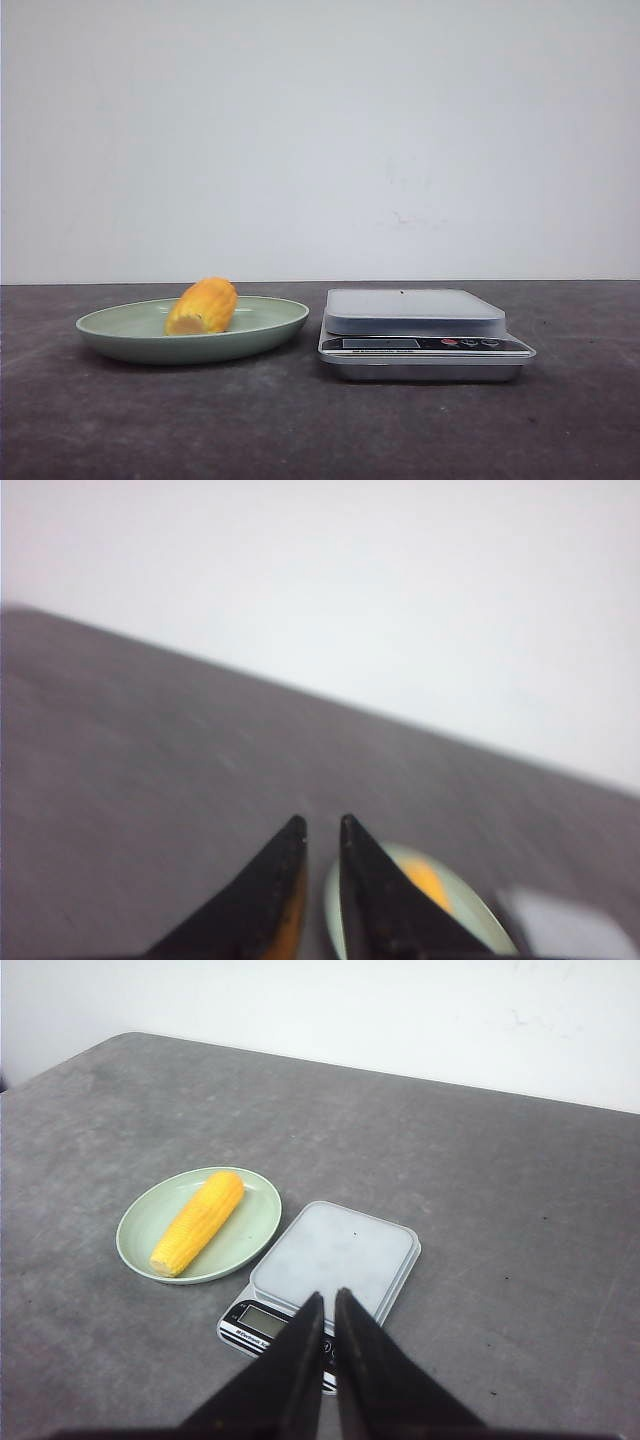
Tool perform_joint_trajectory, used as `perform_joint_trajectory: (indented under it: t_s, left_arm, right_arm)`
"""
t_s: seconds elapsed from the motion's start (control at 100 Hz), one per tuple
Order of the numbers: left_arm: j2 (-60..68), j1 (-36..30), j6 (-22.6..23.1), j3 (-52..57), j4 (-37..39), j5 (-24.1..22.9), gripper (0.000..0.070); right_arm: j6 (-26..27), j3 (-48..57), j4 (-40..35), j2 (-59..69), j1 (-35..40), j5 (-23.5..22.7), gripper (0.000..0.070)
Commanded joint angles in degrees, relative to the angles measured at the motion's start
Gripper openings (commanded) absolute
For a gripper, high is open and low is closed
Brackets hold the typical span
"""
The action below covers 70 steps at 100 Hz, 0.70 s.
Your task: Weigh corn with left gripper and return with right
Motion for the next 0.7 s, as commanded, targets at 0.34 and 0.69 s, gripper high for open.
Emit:
perform_joint_trajectory:
  t_s: [0.34, 0.69]
  left_arm:
    - [-8.44, 16.13, 6.54, -33.79, 33.86, 21.84, 0.0016]
    - [-8.44, 16.13, 9.7, -38.47, 27.36, 23.43, 0.0016]
  right_arm:
    - [0.13, 0.81, 0.72, 0.15, 0.39, 0.07, 0.0012]
    - [0.13, 0.81, 0.7, 0.13, 0.39, 0.04, 0.0011]
